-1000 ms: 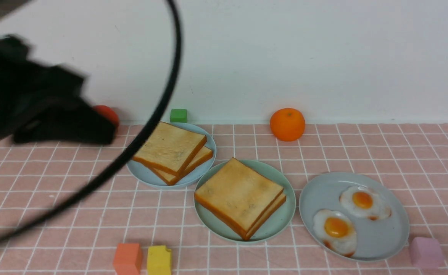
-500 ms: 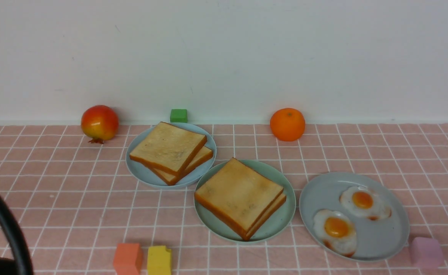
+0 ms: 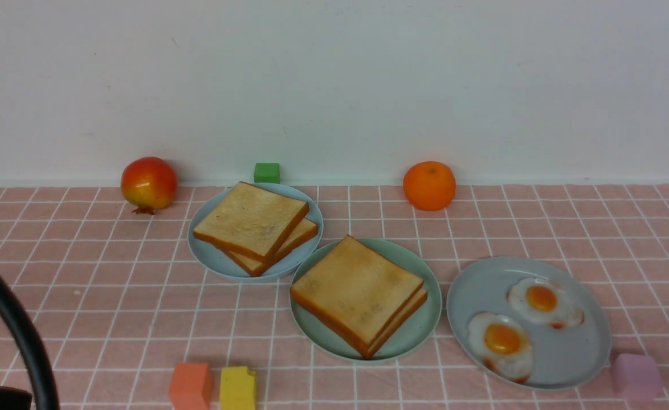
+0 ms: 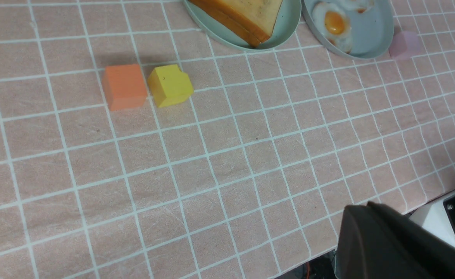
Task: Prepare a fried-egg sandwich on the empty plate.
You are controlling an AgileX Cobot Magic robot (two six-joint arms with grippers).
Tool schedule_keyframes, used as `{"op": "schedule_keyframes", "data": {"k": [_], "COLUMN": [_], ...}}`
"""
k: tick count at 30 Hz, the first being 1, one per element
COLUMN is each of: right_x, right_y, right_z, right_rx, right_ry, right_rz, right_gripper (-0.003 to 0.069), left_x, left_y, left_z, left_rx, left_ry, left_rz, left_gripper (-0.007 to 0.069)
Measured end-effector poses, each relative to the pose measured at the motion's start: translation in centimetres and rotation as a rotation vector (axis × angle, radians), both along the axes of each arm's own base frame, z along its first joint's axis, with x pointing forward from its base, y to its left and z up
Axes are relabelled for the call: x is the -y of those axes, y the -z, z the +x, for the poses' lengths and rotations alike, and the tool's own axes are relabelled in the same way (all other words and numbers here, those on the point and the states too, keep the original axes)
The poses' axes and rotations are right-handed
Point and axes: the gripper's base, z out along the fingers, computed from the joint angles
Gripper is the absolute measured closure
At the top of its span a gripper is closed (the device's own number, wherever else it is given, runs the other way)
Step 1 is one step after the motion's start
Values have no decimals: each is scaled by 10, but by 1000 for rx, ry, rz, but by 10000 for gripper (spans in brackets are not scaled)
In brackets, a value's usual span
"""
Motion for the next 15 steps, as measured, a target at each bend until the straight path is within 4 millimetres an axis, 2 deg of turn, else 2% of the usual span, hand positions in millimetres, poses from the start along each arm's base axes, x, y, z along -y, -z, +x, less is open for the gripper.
{"op": "schedule_keyframes", "data": {"k": [3, 8, 9, 11, 14, 15], "right_x": [0, 0, 0, 0, 0, 0], "right_y": [0, 0, 0, 0, 0, 0], "right_z": [0, 0, 0, 0, 0, 0], "right_rx": [1, 1, 1, 1, 1, 1], "right_ry": [-1, -1, -1, -1, -1, -1], "right_rz": [0, -2, -2, -2, -2, -2], "right_gripper": [648, 644, 644, 643, 642, 641], "left_x": [-1, -19, -20, -29, -39, -42], "left_y": [1, 8, 10, 27, 64, 85], "left_z": [0, -16, -17, -21, -20, -19], "left_rx": [32, 338, 339, 464, 557, 585], "left_ry": [-14, -156, -161, -265, -380, -422], "left_rz": [-4, 21, 25, 18, 9, 10], "left_gripper": [613, 613, 613, 613, 613, 613]}}
